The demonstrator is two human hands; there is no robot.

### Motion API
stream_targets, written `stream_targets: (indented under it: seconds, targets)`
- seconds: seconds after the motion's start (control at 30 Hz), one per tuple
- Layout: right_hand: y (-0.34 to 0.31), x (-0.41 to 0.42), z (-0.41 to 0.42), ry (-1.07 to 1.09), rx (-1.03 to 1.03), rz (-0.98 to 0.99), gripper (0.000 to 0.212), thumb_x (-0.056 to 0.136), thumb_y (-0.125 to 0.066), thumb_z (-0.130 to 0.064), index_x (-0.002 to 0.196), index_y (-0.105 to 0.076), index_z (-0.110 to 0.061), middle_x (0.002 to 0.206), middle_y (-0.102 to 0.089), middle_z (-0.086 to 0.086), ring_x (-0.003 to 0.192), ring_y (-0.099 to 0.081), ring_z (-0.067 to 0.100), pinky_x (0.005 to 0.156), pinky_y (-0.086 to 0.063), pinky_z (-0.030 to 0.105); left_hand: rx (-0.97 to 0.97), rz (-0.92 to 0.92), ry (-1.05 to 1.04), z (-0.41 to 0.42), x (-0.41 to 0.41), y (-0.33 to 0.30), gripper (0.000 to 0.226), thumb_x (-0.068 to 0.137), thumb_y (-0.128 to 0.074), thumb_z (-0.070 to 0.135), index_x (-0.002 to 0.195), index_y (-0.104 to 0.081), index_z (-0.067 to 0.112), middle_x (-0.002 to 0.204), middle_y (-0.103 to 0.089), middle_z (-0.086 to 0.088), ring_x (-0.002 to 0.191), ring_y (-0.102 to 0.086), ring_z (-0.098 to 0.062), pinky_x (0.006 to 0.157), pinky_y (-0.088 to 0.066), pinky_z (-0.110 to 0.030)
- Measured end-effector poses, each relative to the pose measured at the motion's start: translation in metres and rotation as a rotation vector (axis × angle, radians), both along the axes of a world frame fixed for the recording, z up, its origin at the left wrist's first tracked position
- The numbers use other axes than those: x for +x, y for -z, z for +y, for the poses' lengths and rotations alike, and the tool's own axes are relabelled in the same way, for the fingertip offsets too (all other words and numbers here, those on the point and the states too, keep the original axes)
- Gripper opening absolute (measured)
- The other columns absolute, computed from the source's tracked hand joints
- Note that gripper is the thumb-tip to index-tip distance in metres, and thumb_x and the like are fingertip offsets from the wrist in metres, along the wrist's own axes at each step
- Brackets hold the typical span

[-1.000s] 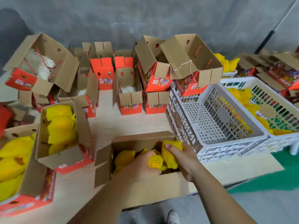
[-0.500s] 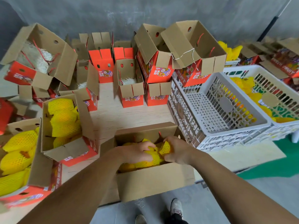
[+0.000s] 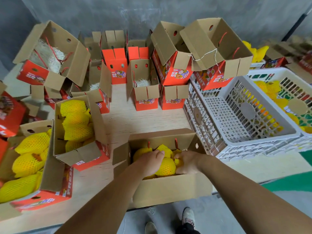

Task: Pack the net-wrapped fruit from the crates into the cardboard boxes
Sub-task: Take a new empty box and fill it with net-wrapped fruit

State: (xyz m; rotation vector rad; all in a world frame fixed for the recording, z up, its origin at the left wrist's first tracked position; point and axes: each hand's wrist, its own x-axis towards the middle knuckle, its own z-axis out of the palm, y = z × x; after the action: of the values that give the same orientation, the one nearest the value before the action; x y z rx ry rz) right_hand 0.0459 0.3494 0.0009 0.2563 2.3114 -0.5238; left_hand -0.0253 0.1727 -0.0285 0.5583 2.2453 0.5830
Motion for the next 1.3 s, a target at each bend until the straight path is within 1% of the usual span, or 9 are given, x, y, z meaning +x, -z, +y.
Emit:
stream_targets:
  seconds: [0.27, 0.53, 0.7, 0.9, 0.93, 0.97, 1.0, 1.1, 1.3]
  targets:
    - [0.001, 0.014, 0.02, 0.229, -0.142, 0.405, 0.073, 0.074, -0.071, -0.042, 0.141, -0.043, -0.039, 0.119, -0.062, -0.006, 0.102, -0.064, 0.014, 0.088, -0.055, 0.033, 0.059, 0.072, -0.006, -0.006, -0.001, 0.008, 0.014, 0.097, -0.048, 0.033, 0.101, -0.06, 0.027, 0.109, -0.062, 0.002, 0.1, -0.06, -0.02, 0.085, -0.048, -0.031]
    - [0.035, 0.047, 0.01, 0.274, -0.01, 0.994, 0.054, 0.08, -0.067, -0.044, 0.13, -0.052, -0.028, 0.12, -0.054, -0.006, 0.111, -0.055, 0.016, 0.091, -0.052, 0.04, 0.059, 0.404, 0.047, -0.001, -0.018, -0.009, 0.018, 0.103, -0.05, 0.027, 0.115, -0.063, 0.025, 0.107, -0.073, 0.001, 0.101, -0.068, -0.027, 0.084, -0.054, -0.038]
    - [0.015, 0.042, 0.007, 0.62, -0.283, 1.09, 0.065, 0.08, -0.073, -0.047, 0.138, -0.048, -0.029, 0.125, -0.059, -0.012, 0.117, -0.058, 0.006, 0.099, -0.05, 0.033, 0.431, -0.054, -0.127, 0.02, 0.01, -0.04, 0.052, 0.082, -0.061, 0.075, 0.125, -0.058, 0.045, 0.109, -0.066, 0.024, 0.098, -0.061, 0.009, 0.081, -0.046, -0.019]
    - [-0.022, 0.009, -0.019, 0.566, -0.858, 0.754, 0.091, 0.063, -0.062, -0.011, 0.142, -0.031, -0.04, 0.138, -0.048, -0.001, 0.13, -0.049, 0.015, 0.095, -0.046, 0.024, 0.904, -0.567, -0.707, 0.026, 0.041, -0.066, 0.041, 0.077, -0.08, 0.06, 0.117, -0.07, 0.058, 0.151, -0.056, -0.004, 0.128, -0.061, -0.013, 0.09, -0.052, -0.026]
    - [-0.024, 0.005, -0.017, 0.591, -0.835, 0.753, 0.088, 0.06, -0.057, -0.007, 0.138, -0.035, -0.041, 0.138, -0.046, -0.002, 0.131, -0.046, 0.014, 0.094, -0.044, 0.024, 0.93, -0.486, -0.789, 0.018, 0.041, -0.064, 0.101, 0.075, -0.083, 0.063, 0.125, 0.005, 0.052, 0.152, -0.054, -0.014, 0.129, -0.061, -0.019, 0.09, -0.052, -0.032]
    - [-0.026, 0.004, -0.012, 0.555, -0.72, 0.781, 0.081, 0.065, -0.057, -0.008, 0.137, -0.04, -0.04, 0.138, -0.045, -0.004, 0.132, -0.045, 0.011, 0.096, -0.043, 0.025, 0.912, -0.462, -0.847, 0.011, 0.035, -0.05, 0.069, 0.064, -0.085, 0.073, 0.074, -0.052, 0.014, 0.147, -0.059, -0.015, 0.125, -0.064, -0.023, 0.086, -0.054, -0.034]
    - [-0.024, 0.006, -0.001, 0.432, -0.507, 0.762, 0.071, 0.075, -0.059, -0.011, 0.139, -0.044, -0.037, 0.138, -0.045, -0.004, 0.133, -0.043, 0.013, 0.101, -0.041, 0.026, 0.863, -0.33, -0.836, 0.001, 0.03, -0.046, 0.071, 0.058, -0.081, 0.08, 0.093, -0.06, 0.023, 0.137, -0.066, -0.008, 0.121, -0.067, -0.022, 0.083, -0.055, -0.033]
    - [-0.002, 0.005, 0.016, -0.08, 0.11, 0.249, 0.064, 0.092, -0.065, -0.032, 0.15, -0.039, -0.031, 0.148, -0.041, 0.005, 0.136, -0.038, 0.033, 0.112, -0.036, 0.039, 0.726, -0.281, -0.665, -0.018, 0.027, -0.015, 0.058, 0.069, -0.074, 0.064, 0.12, -0.061, 0.041, 0.119, -0.07, 0.015, 0.111, -0.067, -0.007, 0.087, -0.053, -0.03]
    - [0.043, -0.018, -0.002, -0.149, 0.179, 0.076, 0.069, 0.097, -0.058, -0.05, 0.157, -0.034, -0.028, 0.161, -0.034, 0.004, 0.147, -0.033, 0.031, 0.117, -0.036, 0.048, 0.672, -0.114, -0.517, -0.009, 0.039, -0.012, 0.056, 0.074, -0.073, 0.065, 0.124, -0.053, 0.048, 0.107, -0.057, 0.045, 0.097, -0.054, 0.025, 0.069, -0.04, 0.005]
